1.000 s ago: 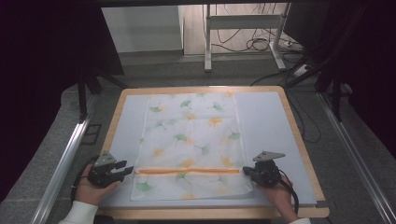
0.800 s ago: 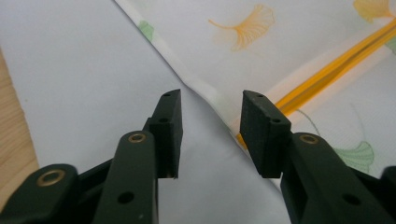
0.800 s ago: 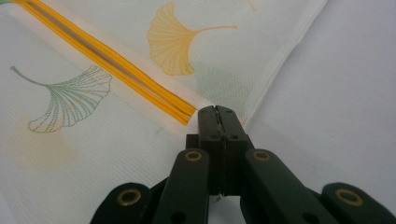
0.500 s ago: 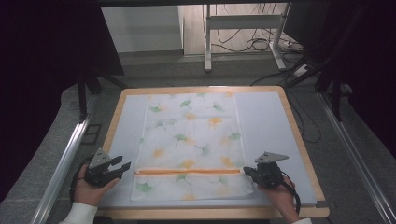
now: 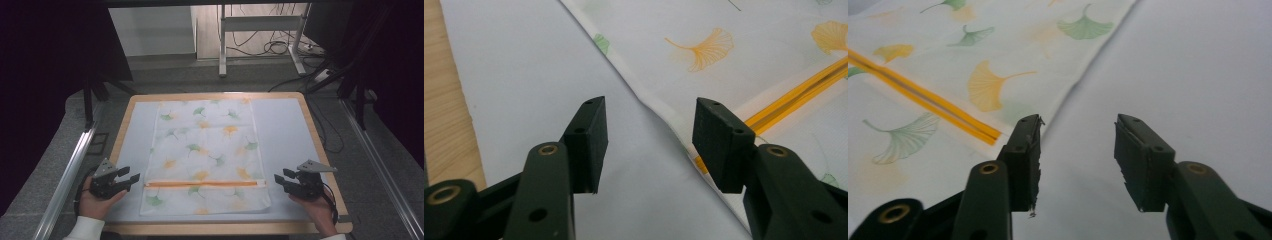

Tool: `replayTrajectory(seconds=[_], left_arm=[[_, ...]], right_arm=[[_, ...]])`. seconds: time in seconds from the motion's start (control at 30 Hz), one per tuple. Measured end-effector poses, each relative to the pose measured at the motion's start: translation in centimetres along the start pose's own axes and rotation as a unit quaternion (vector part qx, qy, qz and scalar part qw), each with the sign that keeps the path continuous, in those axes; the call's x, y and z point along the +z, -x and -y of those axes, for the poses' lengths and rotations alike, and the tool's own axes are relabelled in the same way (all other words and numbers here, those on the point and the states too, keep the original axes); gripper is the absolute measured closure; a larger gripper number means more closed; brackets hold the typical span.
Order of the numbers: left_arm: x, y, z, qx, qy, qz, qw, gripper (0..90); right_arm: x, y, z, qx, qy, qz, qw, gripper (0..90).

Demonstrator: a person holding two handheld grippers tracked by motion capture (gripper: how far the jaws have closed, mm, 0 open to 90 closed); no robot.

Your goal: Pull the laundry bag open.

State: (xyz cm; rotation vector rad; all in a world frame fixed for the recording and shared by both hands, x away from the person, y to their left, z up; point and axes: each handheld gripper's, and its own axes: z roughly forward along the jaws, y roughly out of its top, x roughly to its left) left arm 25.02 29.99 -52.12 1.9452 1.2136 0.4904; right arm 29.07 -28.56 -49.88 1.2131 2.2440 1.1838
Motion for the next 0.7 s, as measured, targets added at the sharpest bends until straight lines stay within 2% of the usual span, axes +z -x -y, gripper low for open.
replayTrajectory(seconds=[0.17, 0.37, 0.5, 0.7], left_arm=[[-0.22, -0.38, 0.05, -0.015, 0.012, 0.009, 0.9998, 46.9], [-0.12, -0.39, 0.10, -0.013, 0.008, 0.008, 0.9999, 46.3], [-0.33, -0.12, 0.02, -0.002, 0.019, 0.011, 0.9998, 46.5], [0.24, -0.11, 0.12, 0.002, -0.001, -0.002, 1.0000, 42.7]], right_arm=[[-0.39, 0.97, 0.21, 0.009, 0.007, 0.013, 0.9999, 50.0], [-0.33, 0.97, 0.15, 0.010, 0.004, 0.016, 0.9998, 49.6], [-0.22, 0.77, 0.15, 0.006, 0.002, 0.016, 0.9998, 49.2], [-0.28, 0.97, 0.19, 0.012, 0.002, 0.019, 0.9997, 44.1]])
